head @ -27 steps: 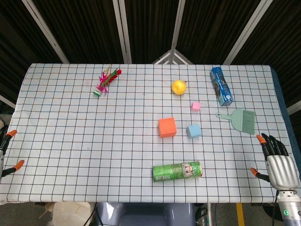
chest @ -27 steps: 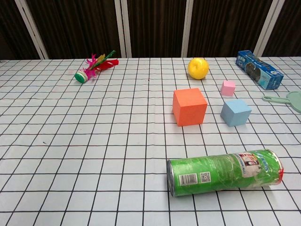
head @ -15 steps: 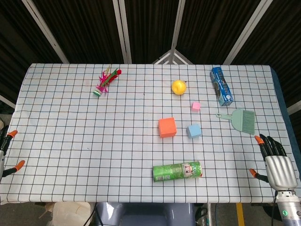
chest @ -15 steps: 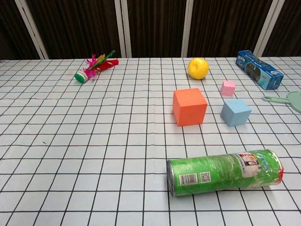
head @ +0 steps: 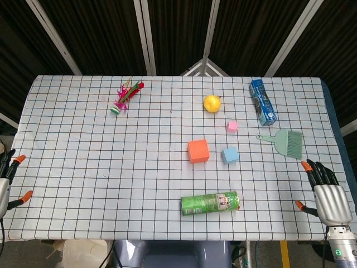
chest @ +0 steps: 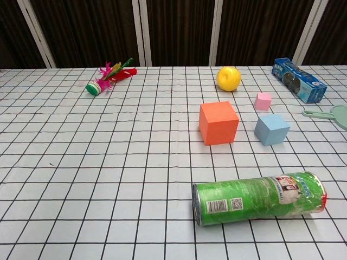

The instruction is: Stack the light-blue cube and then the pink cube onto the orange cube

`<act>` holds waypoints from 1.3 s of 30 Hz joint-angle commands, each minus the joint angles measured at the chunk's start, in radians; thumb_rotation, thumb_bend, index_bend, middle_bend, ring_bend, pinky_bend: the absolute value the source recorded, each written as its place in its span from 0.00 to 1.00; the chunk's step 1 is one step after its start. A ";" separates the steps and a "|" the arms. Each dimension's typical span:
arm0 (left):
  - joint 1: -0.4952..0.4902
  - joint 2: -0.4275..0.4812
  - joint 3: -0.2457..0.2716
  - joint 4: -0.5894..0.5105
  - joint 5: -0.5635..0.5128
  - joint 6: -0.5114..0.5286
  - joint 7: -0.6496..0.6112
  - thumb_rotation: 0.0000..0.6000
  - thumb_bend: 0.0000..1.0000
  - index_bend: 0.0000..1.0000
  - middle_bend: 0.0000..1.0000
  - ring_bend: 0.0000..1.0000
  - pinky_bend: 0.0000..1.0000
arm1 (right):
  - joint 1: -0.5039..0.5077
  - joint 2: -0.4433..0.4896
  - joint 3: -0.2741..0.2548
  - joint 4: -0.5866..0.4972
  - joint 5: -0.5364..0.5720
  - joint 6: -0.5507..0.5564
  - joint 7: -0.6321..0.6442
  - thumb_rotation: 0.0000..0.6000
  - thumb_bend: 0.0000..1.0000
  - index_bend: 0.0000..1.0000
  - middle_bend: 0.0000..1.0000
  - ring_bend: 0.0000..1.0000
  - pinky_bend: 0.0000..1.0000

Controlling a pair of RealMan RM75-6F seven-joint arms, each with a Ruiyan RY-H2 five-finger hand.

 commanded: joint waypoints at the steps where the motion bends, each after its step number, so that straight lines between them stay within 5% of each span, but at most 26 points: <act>1: -0.003 -0.002 -0.003 0.001 -0.008 -0.008 0.004 1.00 0.20 0.13 0.02 0.00 0.02 | 0.004 -0.002 -0.001 0.002 0.000 -0.007 -0.002 1.00 0.17 0.05 0.08 0.06 0.13; 9: -0.006 0.001 -0.005 0.004 -0.021 -0.021 -0.011 1.00 0.20 0.13 0.02 0.00 0.02 | 0.048 -0.025 -0.003 -0.019 -0.019 -0.066 -0.053 1.00 0.17 0.08 0.08 0.06 0.13; 13: -0.006 0.005 -0.007 0.001 -0.032 -0.027 -0.013 1.00 0.20 0.13 0.02 0.00 0.02 | 0.125 -0.036 0.023 -0.070 -0.036 -0.148 -0.078 1.00 0.17 0.19 0.08 0.06 0.13; 17: -0.004 0.005 -0.010 0.004 -0.035 -0.022 -0.013 1.00 0.20 0.13 0.02 0.00 0.02 | 0.221 -0.025 0.053 -0.181 0.011 -0.292 -0.179 1.00 0.17 0.19 0.08 0.06 0.13; 27: -0.002 0.008 -0.008 -0.002 -0.035 -0.021 -0.006 1.00 0.20 0.13 0.02 0.00 0.02 | 0.503 -0.106 0.191 -0.319 0.380 -0.577 -0.454 1.00 0.17 0.19 0.08 0.06 0.13; 39: 0.003 0.011 -0.019 0.004 -0.060 -0.017 -0.013 1.00 0.20 0.13 0.02 0.00 0.02 | 0.731 -0.203 0.196 -0.212 0.762 -0.565 -0.701 1.00 0.17 0.20 0.08 0.06 0.13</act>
